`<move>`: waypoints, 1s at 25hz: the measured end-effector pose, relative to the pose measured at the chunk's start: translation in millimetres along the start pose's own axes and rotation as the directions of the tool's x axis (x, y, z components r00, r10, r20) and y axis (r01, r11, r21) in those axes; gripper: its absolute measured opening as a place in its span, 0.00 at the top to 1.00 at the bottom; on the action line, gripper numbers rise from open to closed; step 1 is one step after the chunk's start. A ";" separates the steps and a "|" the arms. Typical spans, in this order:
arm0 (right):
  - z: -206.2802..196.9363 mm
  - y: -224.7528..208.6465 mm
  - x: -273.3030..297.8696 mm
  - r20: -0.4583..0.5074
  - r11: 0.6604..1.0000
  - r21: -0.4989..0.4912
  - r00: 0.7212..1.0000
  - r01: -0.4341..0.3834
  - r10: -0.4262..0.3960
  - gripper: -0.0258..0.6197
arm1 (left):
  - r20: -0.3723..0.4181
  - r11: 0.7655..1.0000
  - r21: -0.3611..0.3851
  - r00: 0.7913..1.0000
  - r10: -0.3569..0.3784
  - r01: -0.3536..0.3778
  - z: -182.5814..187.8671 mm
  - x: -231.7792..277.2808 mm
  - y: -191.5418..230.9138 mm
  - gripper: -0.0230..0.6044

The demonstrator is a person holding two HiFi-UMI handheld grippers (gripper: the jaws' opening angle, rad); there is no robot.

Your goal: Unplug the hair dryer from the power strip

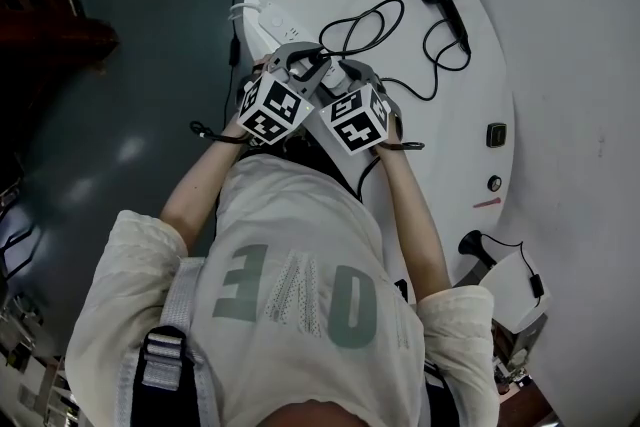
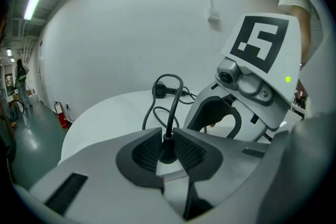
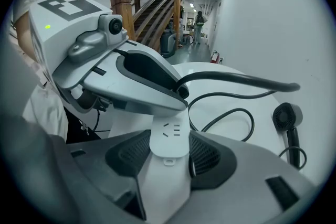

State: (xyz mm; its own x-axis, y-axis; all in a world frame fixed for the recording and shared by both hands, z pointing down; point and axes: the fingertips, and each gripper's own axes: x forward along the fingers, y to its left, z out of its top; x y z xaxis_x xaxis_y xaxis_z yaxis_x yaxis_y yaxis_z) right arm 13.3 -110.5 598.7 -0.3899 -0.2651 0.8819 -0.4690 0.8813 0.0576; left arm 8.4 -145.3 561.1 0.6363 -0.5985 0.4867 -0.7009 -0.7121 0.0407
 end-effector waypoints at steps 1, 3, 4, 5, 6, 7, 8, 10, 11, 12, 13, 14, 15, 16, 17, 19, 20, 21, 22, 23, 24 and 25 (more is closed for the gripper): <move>-0.2 -0.1 0.2 -0.004 1.000 -0.001 1.000 0.000 0.000 0.59 | 0.010 1.000 -0.008 1.000 -0.003 0.003 0.3 -0.4 0.2 0.85; -0.4 0.4 0.5 -0.007 1.000 0.000 1.000 -0.006 0.006 0.59 | 0.016 1.000 -0.006 1.000 -0.011 0.011 0.6 -1.5 0.6 0.86; -0.4 0.7 0.6 -0.007 1.000 0.002 1.000 -0.011 0.011 0.59 | 0.013 1.000 0.002 1.000 -0.016 0.016 0.8 -1.6 0.4 0.87; -0.5 0.6 0.4 -0.010 1.000 0.004 1.000 -0.016 0.016 0.59 | 0.008 1.000 0.009 1.000 -0.023 0.023 1.4 -1.4 0.2 0.87; -0.6 0.2 0.1 -0.014 1.000 0.006 1.000 -0.020 0.020 0.59 | 0.003 0.999 0.013 1.000 -0.030 0.029 2.2 -0.9 0.2 0.87; -0.6 -0.3 -0.1 -0.018 1.000 0.010 1.000 -0.025 0.025 0.59 | -0.001 0.999 0.013 0.999 -0.034 0.034 3.2 -0.3 0.6 0.87; -0.3 -0.5 0.1 -0.021 0.999 0.015 0.999 -0.030 0.030 0.59 | -0.003 0.999 0.004 0.999 -0.038 0.038 4.0 0.2 1.6 0.87; 0.8 -0.7 1.0 -0.026 0.999 0.027 0.999 -0.046 0.047 0.59 | 0.018 0.993 -0.102 0.999 -0.051 0.053 4.5 0.9 7.1 0.87; 1.4 -1.1 1.3 -0.026 0.998 0.033 0.998 -0.055 0.056 0.59 | 0.048 0.973 -0.219 0.997 -0.064 0.073 4.5 1.1 11.6 0.87; 1.5 -1.6 1.1 -0.025 0.998 0.037 0.998 -0.060 0.060 0.59 | 0.085 0.933 -0.347 0.994 -0.072 0.097 5.2 0.7 16.1 0.87; 0.9 -1.6 0.8 -0.026 0.997 0.037 0.998 -0.060 0.061 0.59 | 0.111 0.896 -0.429 0.991 -0.070 0.112 6.4 -0.3 18.9 0.86; 0.0 -1.2 0.6 -0.029 0.998 0.034 0.998 -0.059 0.060 0.59 | 0.113 0.891 -0.441 0.992 -0.061 0.106 7.4 -1.2 19.3 0.86; -0.8 -1.0 0.6 -0.033 0.998 0.032 0.998 -0.059 0.060 0.59 | 0.097 0.914 -0.397 0.994 -0.049 0.083 8.0 -1.4 18.1 0.87; -1.0 -1.3 0.7 -0.035 0.998 0.034 0.997 -0.061 0.063 0.59 | 0.076 0.940 -0.336 0.996 -0.035 0.058 8.4 -1.1 16.6 0.88; -1.0 -2.0 0.6 -0.036 0.997 0.043 0.997 -0.067 0.068 0.59 | 0.060 0.960 -0.279 0.998 -0.022 0.038 8.8 -0.4 15.0 0.88; -1.0 -2.6 0.1 -0.041 0.995 0.061 0.996 -0.077 0.079 0.59 | 0.062 0.985 -0.171 0.998 0.004 0.006 15.3 -0.8 11.4 0.88; -0.9 -1.7 -0.1 -0.046 0.996 0.047 0.996 -0.076 0.079 0.59 | 0.101 0.994 -0.109 0.995 0.023 -0.012 28.7 -4.3 11.2 0.88; -1.2 0.2 0.2 -0.057 0.998 0.006 0.996 -0.070 0.070 0.59 | 0.175 0.998 -0.047 0.983 0.048 -0.040 54.0 -10.8 14.9 0.88; -1.6 2.3 0.9 -0.069 0.997 -0.051 0.996 -0.062 0.059 0.59 | 0.271 0.997 -0.002 0.960 0.076 -0.078 89.4 -19.0 24.5 0.88; -1.9 4.0 1.6 -0.077 0.994 -0.093 0.996 -0.060 0.053 0.59 | 0.365 0.993 0.015 0.926 0.100 -0.113 128.8 -27.6 38.9 0.88; -2.7 5.5 1.8 -0.080 0.992 -0.106 0.995 -0.063 0.055 0.59 | 0.444 0.991 0.012 0.889 0.114 -0.133 165.9 -36.6 53.6 0.88; -4.4 7.3 1.5 -0.082 0.992 -0.104 0.995 -0.068 0.060 0.59 | 0.504 0.990 0.006 0.855 0.119 -0.141 196.8 -46.4 64.6 0.89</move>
State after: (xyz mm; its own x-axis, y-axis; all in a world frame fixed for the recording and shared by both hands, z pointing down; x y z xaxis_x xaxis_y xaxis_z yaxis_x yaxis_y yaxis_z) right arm 12.8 -102.7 602.5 -0.3507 -0.1791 0.9192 -0.3561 0.9333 0.0460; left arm -3.0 -235.7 369.4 0.6231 -0.7819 -0.0187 -0.7820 -0.6224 -0.0336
